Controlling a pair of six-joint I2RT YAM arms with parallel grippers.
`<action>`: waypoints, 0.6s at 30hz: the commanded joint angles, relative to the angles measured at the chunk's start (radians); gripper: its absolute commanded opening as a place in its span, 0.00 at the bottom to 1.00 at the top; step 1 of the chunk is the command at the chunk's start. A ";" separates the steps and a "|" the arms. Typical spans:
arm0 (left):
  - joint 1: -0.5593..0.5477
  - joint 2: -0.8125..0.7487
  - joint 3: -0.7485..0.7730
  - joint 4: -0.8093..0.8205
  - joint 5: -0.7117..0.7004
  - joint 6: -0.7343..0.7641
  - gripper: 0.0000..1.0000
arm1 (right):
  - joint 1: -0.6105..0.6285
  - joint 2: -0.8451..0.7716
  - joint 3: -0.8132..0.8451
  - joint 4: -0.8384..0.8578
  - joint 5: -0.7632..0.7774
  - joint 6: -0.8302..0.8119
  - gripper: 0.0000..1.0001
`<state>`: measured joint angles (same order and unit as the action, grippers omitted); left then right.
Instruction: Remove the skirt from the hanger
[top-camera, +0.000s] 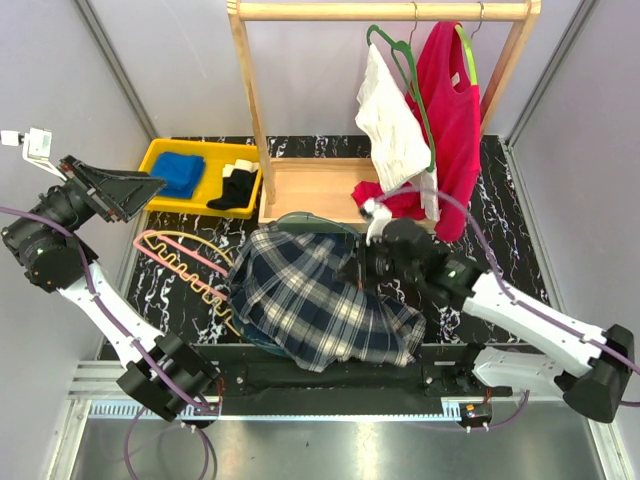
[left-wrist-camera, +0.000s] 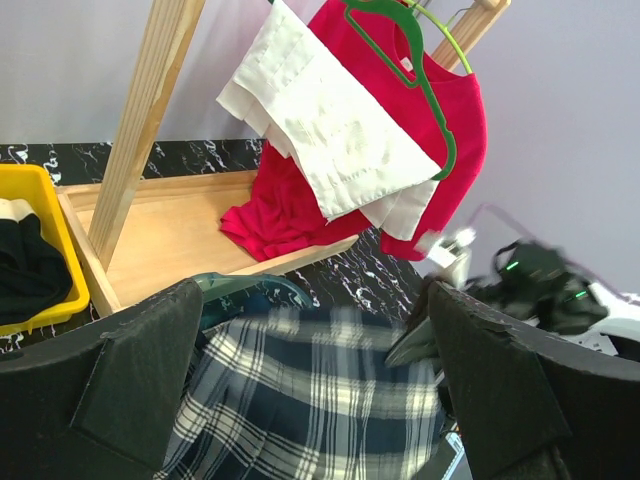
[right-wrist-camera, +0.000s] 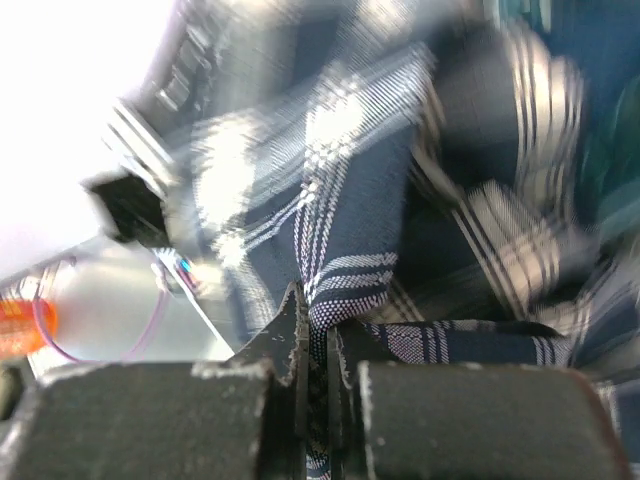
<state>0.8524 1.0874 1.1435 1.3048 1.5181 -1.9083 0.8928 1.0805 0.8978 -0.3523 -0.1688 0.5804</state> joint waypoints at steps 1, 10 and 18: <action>-0.004 -0.009 0.016 0.215 0.159 0.012 0.99 | -0.003 0.017 0.352 -0.045 0.095 -0.203 0.00; -0.013 -0.034 -0.017 0.215 0.159 0.014 0.99 | -0.005 0.540 1.486 -0.164 0.097 -0.416 0.00; -0.012 -0.057 -0.045 0.211 0.149 0.018 0.99 | -0.005 0.725 1.658 -0.142 -0.014 -0.298 0.00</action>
<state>0.8433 1.0546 1.1065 1.3048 1.5181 -1.9083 0.8890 1.7676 2.5587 -0.5301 -0.1074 0.2222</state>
